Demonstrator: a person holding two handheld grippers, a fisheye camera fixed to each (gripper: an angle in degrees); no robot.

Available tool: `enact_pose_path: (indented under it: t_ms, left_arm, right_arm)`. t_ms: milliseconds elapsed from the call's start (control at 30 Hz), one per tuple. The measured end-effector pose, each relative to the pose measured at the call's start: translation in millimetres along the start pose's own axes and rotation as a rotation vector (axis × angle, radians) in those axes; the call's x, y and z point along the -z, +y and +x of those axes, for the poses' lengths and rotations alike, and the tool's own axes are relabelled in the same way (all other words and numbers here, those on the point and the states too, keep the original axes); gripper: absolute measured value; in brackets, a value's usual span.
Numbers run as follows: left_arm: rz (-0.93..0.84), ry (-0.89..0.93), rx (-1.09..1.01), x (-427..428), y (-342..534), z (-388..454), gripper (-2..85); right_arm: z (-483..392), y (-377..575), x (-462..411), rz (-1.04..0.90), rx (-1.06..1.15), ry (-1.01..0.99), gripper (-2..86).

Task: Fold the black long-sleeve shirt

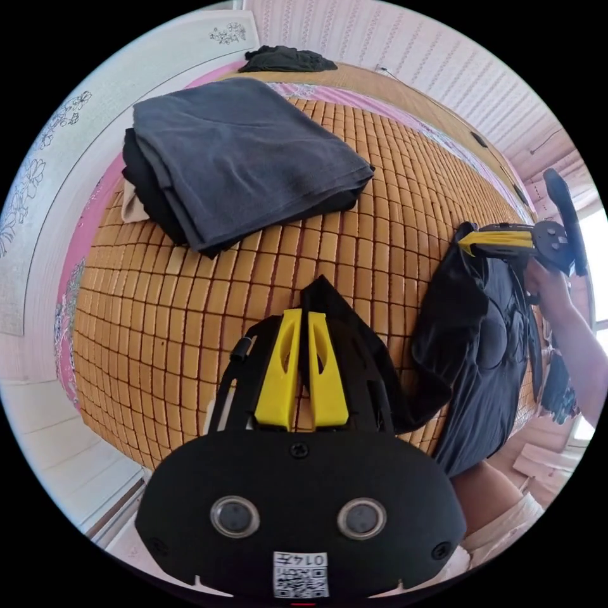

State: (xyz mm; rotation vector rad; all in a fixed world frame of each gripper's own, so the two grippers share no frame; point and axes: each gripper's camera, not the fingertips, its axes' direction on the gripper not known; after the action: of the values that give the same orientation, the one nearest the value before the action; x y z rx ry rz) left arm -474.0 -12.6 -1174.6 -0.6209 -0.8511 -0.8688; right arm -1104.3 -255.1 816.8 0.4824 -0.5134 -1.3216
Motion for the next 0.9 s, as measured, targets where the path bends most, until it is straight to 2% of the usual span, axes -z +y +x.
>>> enact_pose_path:
  t_ms: [100,267,367,500,600,667,733,767,900]
  left_arm:
    - [0.057,0.027,0.101,43,54,-23,-0.4]
    - [0.157,0.083,0.423,133,164,-78,-0.6]
    - [0.229,0.071,0.567,159,197,-108,-0.4]
    - [0.262,0.09,0.647,152,200,-154,0.9]
    - [0.226,0.145,0.694,131,200,-187,3.2]
    - [0.221,0.214,0.724,128,209,-200,4.4]
    - [0.282,0.217,0.702,137,217,-200,4.7]
    - [0.291,0.212,0.656,140,219,-197,4.8]
    - [0.195,0.21,0.51,128,209,-189,6.2]
  right_arm:
    - [13,7,4,0.058,-0.025,-0.013,-0.5]
    - [36,3,5,0.133,-0.078,0.014,-0.4]
    - [45,-7,-6,0.136,-0.098,0.004,-0.4]
    - [36,-16,-18,0.108,-0.039,-0.058,0.0]
    - [9,-15,-33,0.056,0.051,-0.058,2.4]
    - [-11,-11,-61,-0.045,0.122,-0.053,6.5]
    - [-23,-4,-65,-0.012,0.149,0.008,6.0]
    - [-31,-2,-66,-0.015,0.186,0.034,2.9]
    - [-34,1,-60,0.001,0.199,0.057,0.4]
